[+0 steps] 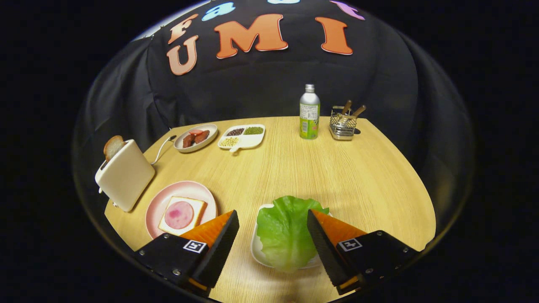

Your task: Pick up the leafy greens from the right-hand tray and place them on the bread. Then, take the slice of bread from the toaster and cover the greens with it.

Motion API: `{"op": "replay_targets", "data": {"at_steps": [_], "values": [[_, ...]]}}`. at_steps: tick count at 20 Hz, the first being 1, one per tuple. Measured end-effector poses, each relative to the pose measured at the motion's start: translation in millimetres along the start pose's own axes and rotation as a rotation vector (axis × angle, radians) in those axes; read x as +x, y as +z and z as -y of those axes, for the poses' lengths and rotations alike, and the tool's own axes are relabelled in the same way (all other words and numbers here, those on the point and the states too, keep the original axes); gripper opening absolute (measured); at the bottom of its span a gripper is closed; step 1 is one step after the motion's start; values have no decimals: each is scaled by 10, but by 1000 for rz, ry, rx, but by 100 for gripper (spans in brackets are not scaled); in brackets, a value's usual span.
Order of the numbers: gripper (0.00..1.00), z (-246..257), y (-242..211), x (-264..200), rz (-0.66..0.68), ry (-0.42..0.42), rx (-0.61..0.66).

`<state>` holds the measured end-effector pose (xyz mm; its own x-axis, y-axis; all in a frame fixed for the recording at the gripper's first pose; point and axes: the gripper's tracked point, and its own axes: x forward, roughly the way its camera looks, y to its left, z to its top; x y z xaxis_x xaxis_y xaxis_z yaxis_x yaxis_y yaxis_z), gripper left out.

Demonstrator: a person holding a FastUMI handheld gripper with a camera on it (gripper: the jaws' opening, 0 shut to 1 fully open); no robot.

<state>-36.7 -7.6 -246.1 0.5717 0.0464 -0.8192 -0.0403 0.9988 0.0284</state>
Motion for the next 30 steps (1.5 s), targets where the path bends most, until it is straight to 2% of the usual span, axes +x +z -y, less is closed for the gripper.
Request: {"op": "replay_targets", "data": {"at_steps": [5, 13, 17, 21, 22, 24, 26, 30], "values": [[97, 17, -284, 140, -120, -8, -8], [86, 194, -499, 399, -207, -95, -56], [68, 121, -510, 419, -209, -75, -58], [40, 194, -480, 453, -201, -93, -36], [28, 219, -469, 454, -194, -96, -24], [15, 202, -444, 455, -179, -70, 15], [8, 193, -394, 443, -159, -43, 82], [4, 120, -168, 287, -69, 19, 163]]}}
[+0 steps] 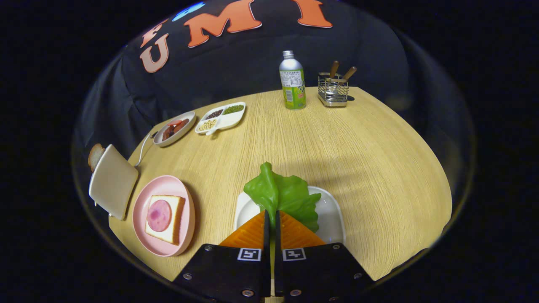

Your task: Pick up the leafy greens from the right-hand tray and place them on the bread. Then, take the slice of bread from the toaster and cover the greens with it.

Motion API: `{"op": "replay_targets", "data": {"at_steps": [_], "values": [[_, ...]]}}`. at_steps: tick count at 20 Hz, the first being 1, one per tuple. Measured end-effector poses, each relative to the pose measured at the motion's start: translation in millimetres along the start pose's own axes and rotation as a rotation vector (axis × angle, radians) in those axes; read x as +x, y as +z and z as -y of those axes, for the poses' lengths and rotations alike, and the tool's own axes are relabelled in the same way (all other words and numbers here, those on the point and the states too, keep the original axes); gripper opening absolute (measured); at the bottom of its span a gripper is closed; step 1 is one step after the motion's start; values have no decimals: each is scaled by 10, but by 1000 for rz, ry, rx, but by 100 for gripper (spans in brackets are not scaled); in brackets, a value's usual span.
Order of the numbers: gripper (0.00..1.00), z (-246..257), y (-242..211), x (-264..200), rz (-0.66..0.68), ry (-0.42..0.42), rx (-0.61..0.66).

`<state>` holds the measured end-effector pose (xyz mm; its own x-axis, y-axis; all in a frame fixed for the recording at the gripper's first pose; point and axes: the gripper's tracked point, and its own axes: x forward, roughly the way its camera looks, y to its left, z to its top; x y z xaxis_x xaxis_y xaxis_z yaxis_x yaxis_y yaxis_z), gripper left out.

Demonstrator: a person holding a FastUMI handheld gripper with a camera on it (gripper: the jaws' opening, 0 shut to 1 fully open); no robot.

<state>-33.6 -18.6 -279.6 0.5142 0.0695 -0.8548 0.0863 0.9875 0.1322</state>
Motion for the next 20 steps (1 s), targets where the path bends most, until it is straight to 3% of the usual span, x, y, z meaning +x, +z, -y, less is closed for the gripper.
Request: {"op": "replay_targets", "data": {"at_steps": [9, 20], "values": [[4, -661, 248, -285, 89, 189, 15], [4, -1338, 211, -267, 85, 294, -88]]}}
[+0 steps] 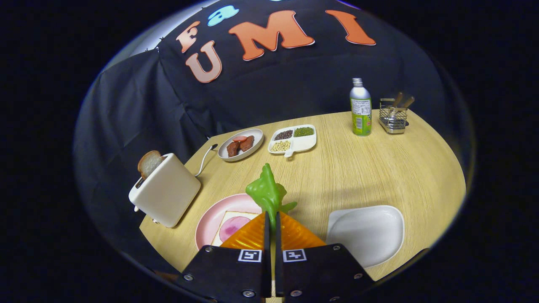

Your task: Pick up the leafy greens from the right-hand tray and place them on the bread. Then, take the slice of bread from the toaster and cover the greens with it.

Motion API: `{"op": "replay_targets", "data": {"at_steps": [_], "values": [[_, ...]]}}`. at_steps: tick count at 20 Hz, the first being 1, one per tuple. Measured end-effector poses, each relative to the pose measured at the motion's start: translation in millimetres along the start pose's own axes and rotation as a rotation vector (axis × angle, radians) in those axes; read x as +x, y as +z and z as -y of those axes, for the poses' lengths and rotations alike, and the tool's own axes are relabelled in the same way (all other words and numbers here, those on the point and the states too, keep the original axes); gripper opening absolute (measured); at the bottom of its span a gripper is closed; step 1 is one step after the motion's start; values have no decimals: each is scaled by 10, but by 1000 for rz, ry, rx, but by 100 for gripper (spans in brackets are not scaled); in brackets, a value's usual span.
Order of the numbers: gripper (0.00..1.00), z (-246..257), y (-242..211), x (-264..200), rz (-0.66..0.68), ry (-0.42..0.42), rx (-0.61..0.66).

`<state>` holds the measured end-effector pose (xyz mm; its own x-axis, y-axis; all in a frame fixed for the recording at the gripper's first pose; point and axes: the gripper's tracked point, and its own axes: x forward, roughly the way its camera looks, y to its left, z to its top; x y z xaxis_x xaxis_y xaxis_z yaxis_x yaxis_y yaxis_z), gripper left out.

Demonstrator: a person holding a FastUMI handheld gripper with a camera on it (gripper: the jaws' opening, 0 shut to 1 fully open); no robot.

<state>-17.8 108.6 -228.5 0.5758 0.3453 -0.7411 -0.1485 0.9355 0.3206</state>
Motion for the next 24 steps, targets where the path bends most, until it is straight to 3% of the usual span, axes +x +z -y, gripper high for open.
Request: {"op": "replay_targets", "data": {"at_steps": [14, 21, 24], "values": [[4, -549, -336, 340, -111, 83, -45], [11, -779, -446, 412, -132, 110, -125], [21, -844, -472, 434, -134, 117, -151]]}}
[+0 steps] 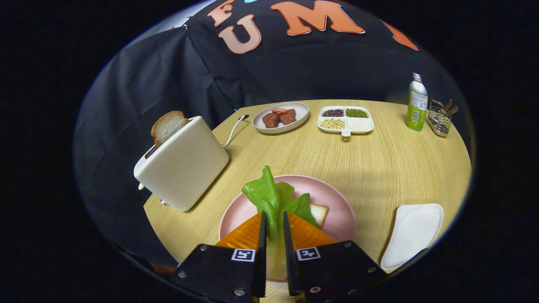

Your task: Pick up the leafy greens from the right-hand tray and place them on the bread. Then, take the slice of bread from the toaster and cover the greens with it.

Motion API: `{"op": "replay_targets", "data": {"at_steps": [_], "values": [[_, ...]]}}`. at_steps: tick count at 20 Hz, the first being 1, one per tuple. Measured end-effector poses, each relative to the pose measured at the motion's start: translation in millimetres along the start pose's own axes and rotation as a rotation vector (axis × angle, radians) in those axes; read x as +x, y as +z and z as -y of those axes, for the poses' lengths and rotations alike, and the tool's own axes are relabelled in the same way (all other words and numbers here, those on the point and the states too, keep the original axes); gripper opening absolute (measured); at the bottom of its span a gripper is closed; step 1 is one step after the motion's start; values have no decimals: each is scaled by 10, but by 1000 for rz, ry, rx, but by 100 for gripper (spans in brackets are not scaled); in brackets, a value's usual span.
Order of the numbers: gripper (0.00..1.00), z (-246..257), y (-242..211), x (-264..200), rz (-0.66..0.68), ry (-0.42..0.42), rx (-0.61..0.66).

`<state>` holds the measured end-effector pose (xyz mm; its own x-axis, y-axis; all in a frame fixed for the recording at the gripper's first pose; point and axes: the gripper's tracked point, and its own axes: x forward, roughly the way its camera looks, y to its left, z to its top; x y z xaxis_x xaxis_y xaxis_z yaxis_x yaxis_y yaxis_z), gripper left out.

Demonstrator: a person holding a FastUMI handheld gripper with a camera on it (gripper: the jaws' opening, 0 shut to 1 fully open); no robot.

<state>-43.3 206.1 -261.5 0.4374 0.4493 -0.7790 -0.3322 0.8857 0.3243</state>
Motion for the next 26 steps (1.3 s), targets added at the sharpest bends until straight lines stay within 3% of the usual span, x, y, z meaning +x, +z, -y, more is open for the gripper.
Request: {"op": "replay_targets", "data": {"at_steps": [9, 17, 26], "values": [[38, -40, 96, -16, 15, -48, -73], [55, -125, 506, -93, 72, -90, -114], [83, -795, 1212, -206, 119, 9, -133]]}}
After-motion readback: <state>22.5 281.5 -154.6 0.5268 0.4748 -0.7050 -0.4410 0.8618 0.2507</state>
